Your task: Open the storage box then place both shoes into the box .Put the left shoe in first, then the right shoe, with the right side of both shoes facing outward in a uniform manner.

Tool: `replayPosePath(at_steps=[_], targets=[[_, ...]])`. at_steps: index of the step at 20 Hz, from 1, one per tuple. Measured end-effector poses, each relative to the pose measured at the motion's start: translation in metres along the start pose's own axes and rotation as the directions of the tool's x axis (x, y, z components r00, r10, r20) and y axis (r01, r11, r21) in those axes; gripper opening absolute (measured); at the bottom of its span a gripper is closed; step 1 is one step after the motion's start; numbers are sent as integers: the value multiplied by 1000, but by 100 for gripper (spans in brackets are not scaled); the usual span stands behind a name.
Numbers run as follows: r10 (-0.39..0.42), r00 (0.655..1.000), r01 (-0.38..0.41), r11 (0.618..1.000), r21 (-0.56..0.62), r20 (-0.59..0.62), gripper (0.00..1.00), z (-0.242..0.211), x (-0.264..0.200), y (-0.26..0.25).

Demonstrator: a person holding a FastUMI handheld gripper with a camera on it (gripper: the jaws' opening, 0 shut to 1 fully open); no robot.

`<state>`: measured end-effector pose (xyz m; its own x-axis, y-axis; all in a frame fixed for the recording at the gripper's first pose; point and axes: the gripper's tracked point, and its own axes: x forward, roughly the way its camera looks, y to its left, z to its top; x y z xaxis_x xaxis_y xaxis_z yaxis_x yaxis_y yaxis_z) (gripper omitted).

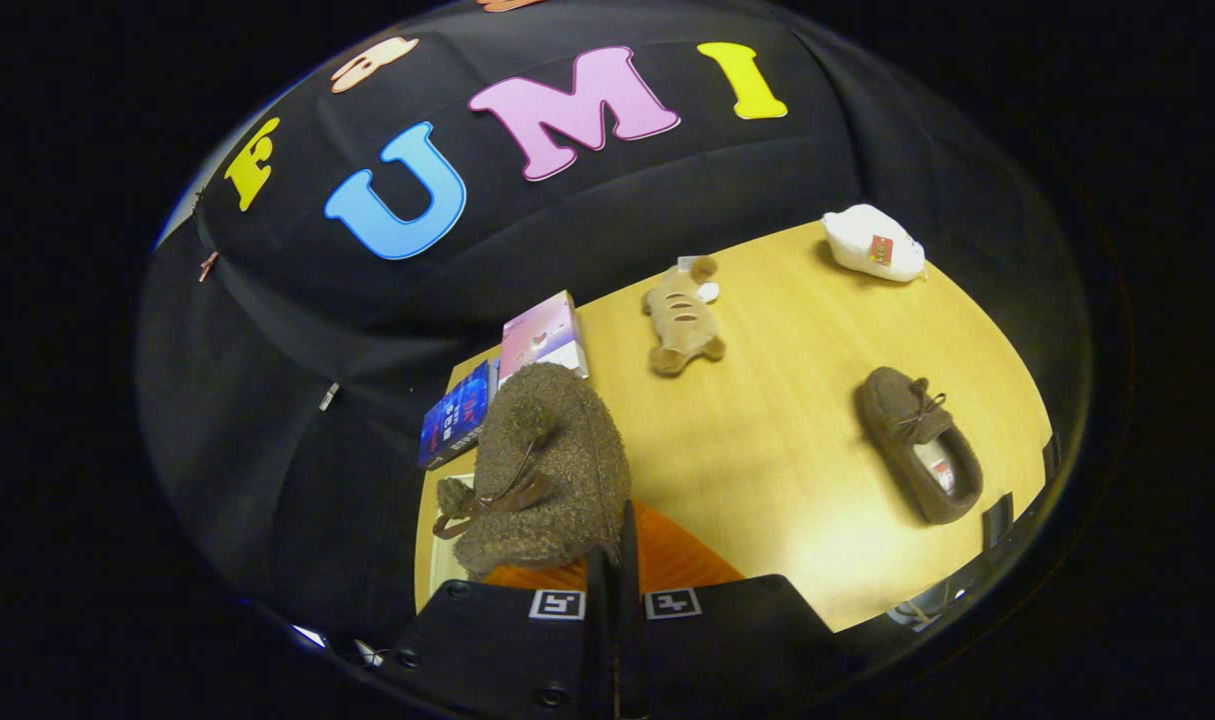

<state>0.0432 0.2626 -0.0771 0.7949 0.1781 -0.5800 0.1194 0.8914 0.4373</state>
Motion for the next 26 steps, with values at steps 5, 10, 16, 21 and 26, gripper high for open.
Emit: replayPosePath(at_steps=[5,10,16,21,26], targets=[[35,995,-41,997,-60,-94,7,-44,32,61],[-7,985,-1,999,-53,-170,7,-89,76,79],[-95,970,82,994,-67,-225,8,-129,118,75],[-107,955,94,994,-58,-277,13,-159,145,79],[15,919,-51,995,-82,-394,91,-197,124,104]])
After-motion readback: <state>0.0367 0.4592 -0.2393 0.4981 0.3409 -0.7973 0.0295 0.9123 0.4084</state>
